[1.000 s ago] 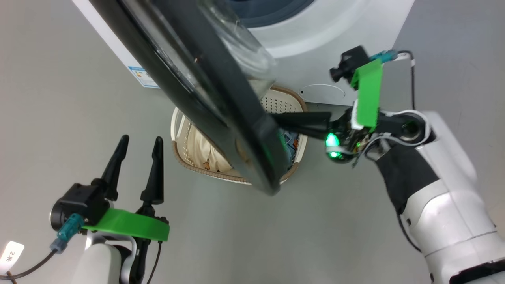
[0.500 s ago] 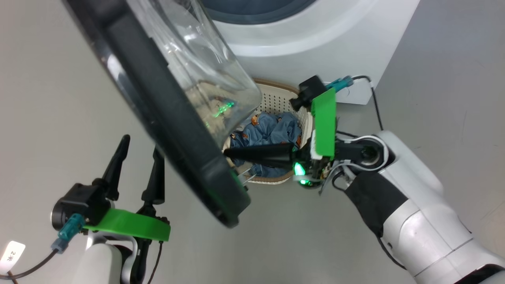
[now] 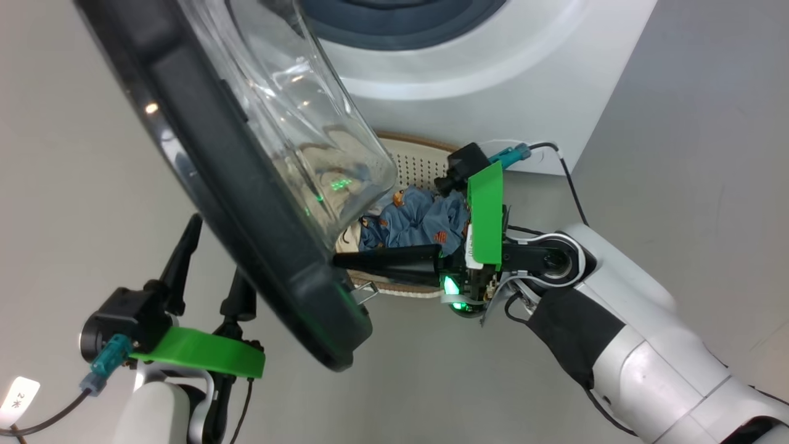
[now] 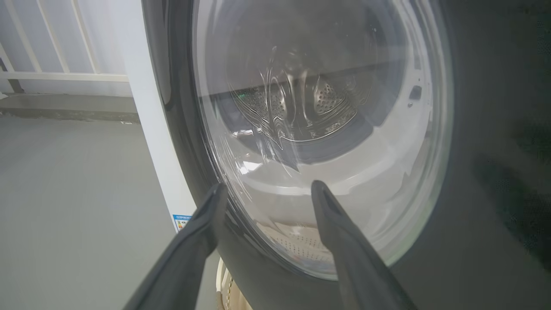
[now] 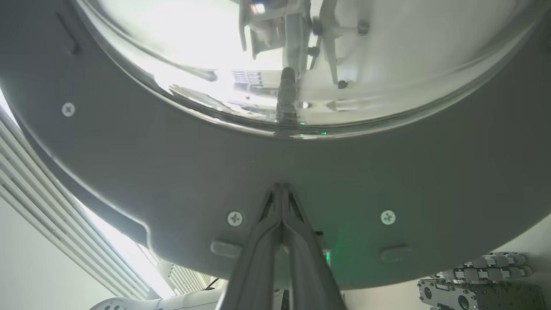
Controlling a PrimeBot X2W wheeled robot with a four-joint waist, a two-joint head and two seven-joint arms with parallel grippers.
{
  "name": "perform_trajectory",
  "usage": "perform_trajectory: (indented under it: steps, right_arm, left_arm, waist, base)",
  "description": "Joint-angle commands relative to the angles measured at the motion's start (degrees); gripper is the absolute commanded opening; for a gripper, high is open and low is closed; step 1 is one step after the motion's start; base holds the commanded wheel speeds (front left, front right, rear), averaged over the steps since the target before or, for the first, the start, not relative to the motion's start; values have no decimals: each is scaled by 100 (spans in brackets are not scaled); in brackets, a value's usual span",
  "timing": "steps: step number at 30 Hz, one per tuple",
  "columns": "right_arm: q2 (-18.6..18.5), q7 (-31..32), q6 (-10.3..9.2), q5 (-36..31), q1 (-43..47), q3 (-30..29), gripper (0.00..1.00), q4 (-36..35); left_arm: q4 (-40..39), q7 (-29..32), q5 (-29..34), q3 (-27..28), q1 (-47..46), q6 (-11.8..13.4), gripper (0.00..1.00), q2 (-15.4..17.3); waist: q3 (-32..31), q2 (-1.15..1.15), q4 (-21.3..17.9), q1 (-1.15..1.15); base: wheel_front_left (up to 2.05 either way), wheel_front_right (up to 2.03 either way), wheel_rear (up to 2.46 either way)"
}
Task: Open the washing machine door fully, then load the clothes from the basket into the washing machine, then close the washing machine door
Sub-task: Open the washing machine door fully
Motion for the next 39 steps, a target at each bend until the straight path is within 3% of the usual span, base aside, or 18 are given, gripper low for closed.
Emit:
perform_trajectory:
  steps: [1,23,30,31,32,33,39]
  right_arm:
    - [94,-123,16,134,112,78,0,-228]
    - [-823,-1455,16,1360,1047,776,0,-1383]
    - [-1057,-2140,16,1241,1279,758,0,-1808]
    - [-1094,-2307,16,1092,1301,741,21,-1868]
    - [-1123,-2484,16,944,1329,719,50,-1907]
    - [-1143,-2639,16,803,1356,699,100,-1949]
    - [-1227,-3893,16,-536,1427,475,100,-2120]
  left_arm:
    - [-109,-36,-10,214,-6,8,100,152]
    - [-76,-36,349,736,766,-48,100,152]
    - [-127,-36,285,905,979,-55,100,152]
    - [-133,-36,280,923,996,-55,100,152]
    - [-137,-36,276,935,1008,-56,100,152]
    - [-139,-36,276,946,1018,-56,100,152]
    - [-136,-36,302,999,1028,-59,100,152]
  waist:
    - [-118,0,-30,0]
    - [-1172,0,-690,0]
    - [-1273,0,-904,0]
    - [-1276,0,-926,0]
    - [-1279,0,-941,0]
    - [-1283,0,-956,0]
    - [-1318,0,-1016,0]
  base:
    - [0,0,0]
    - [0,0,0]
    - [0,0,0]
    - [0,0,0]
    - [0,0,0]
    - [0,0,0]
    - [0,0,0]
